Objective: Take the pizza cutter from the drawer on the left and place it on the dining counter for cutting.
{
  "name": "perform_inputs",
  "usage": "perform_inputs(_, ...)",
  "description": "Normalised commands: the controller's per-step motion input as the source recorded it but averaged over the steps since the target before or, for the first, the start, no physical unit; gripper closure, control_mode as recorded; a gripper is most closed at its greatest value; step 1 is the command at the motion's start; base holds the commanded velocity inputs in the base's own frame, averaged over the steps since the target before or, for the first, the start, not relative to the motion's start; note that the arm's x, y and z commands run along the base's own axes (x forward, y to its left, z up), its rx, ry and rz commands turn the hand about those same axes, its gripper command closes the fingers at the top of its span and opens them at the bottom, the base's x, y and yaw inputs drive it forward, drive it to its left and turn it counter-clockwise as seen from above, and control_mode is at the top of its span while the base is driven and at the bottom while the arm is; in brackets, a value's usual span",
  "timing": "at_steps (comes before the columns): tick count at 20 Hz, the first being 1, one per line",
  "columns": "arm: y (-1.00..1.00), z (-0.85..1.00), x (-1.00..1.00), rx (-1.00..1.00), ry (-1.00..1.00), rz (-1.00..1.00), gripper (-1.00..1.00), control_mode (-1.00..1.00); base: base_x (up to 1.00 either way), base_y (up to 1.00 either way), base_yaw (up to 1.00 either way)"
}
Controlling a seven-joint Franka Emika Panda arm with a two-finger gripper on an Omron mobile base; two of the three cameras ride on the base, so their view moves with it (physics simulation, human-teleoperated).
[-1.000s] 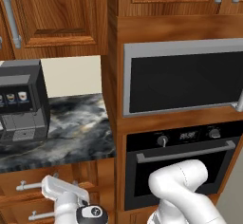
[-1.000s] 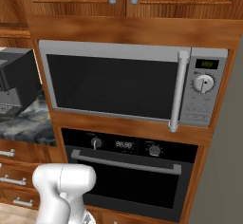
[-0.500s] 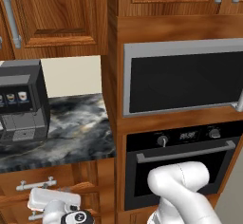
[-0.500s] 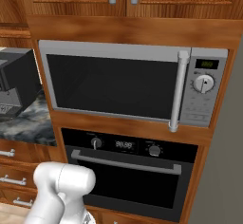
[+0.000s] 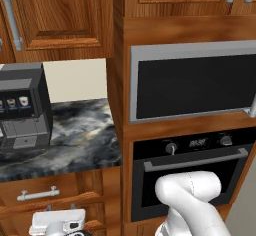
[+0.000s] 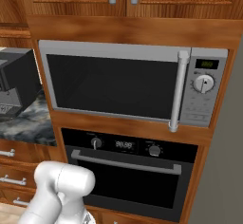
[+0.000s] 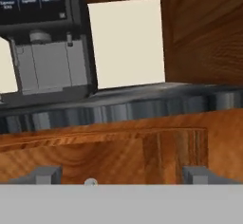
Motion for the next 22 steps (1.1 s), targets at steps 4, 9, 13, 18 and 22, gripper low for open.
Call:
perform_inputs(4, 0.01, -0.44, 0.0, -0.48, 0.0, 0.0, -1.0, -1.0, 0.0, 0.0, 0.0)
perform_inputs(9, 0.12, -0.39, 0.0, -0.49, 0.0, 0.0, -1.0, -1.0, 0.0, 0.0, 0.0)
perform_inputs(13, 0.44, -0.29, 0.03, -0.54, 0.0, 0.0, -1.0, -1.0, 0.0, 0.0, 0.0)
perform_inputs(18, 0.82, -0.32, 0.28, -0.64, 0.01, 0.0, -1.0, -1.0, 0.0, 0.0, 0.0)
perform_inputs(22, 0.17, -0.41, 0.21, -0.48, 0.0, 0.0, -1.0, -1.0, 0.0, 0.0, 0.0)
